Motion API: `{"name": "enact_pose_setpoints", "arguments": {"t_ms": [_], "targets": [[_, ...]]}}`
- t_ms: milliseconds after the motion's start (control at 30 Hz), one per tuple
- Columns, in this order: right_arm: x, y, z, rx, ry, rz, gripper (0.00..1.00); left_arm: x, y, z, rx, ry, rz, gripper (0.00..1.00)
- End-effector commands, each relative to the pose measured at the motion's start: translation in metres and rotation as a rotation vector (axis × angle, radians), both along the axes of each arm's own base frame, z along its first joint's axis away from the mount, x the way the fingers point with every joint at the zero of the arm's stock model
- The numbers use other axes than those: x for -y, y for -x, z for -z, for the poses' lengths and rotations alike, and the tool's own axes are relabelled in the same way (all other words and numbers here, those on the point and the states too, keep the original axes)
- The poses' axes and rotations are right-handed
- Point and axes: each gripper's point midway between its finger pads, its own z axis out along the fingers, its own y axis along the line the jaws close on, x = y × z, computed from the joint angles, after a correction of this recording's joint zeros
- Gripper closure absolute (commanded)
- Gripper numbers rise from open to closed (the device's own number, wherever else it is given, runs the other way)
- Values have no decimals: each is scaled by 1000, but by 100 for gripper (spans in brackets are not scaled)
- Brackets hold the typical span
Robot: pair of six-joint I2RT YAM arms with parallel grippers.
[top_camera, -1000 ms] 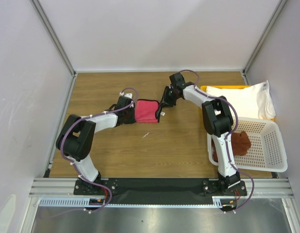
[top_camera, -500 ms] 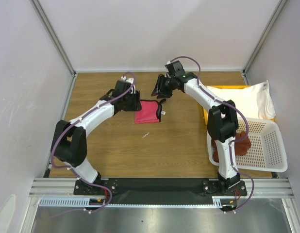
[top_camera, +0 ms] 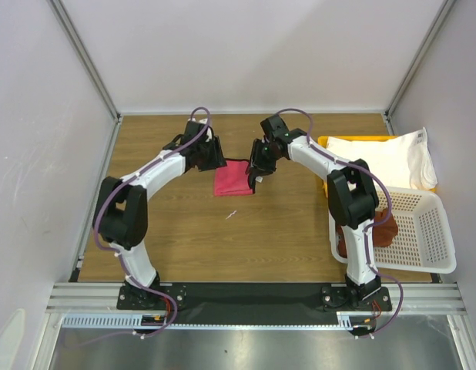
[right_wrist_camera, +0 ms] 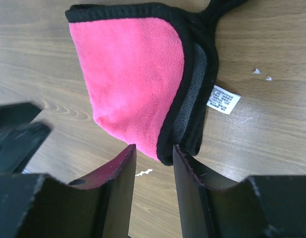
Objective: Fold and stack the towels
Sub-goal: Fold the towel
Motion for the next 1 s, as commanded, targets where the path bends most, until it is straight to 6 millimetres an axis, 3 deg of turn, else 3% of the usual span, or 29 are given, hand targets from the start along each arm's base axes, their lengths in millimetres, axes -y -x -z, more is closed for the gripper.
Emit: {"name": "enact_pose_setpoints", "arguments": {"t_ms": [0, 300, 467, 567, 700, 967], "targets": [[-2, -8, -13, 61, 2, 7, 58, 21, -32, -16, 56, 102, -20, 51], [-4, 0, 7, 28, 18, 0, 59, 23, -68, 19, 59, 85, -86, 58], [-5, 2, 19, 3, 32, -6, 61, 22, -76, 36, 53, 85, -120, 63], [-3, 3, 23, -6, 43, -6, 67, 21, -76, 49, 30, 87, -139, 65], [0, 9, 28, -22, 60, -13, 85, 18, -77, 63, -3, 106, -171, 68], [21, 32, 49, -75, 114, -2, 100, 14, -81, 73, -29, 127, -209, 69]]}}
